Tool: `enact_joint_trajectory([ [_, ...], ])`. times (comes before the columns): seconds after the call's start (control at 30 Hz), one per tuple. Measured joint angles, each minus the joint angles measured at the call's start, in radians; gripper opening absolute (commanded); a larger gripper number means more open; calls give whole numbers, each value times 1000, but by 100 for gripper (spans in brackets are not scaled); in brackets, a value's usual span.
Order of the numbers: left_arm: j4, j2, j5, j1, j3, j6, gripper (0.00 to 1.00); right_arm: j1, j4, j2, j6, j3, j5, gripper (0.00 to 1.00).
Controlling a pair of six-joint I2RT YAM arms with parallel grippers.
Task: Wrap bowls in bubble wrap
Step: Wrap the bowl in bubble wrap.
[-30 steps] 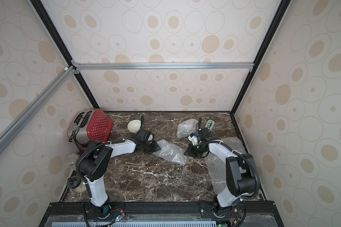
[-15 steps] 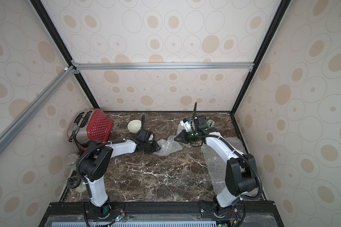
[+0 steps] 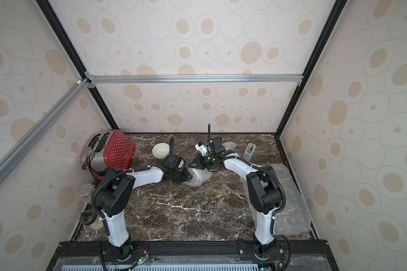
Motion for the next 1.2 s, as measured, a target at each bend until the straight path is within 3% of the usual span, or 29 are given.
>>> enact_joint_trajectory([
  [0.33, -2, 0, -5, -2, -1, 0, 35, 8, 172, 101, 119, -37, 3, 1],
  [0.67, 1, 0, -5, -10, -2, 0, 37, 38, -12, 105, 24, 12, 163, 4],
  [0.8, 1, 0, -2, -11, -4, 4, 37, 47, -72, 94, -24, 27, 207, 15],
  [0.87, 8, 0, 0, -13, -8, 5, 37, 48, -137, 63, -62, 28, 233, 29],
  [0.97, 39, 0, -2, -14, -21, 4, 37, 58, -241, -22, -98, 27, 269, 41],
  [1.2, 169, -15, -21, -18, -99, -47, 37, 31, -315, -327, -104, -81, 385, 53],
])
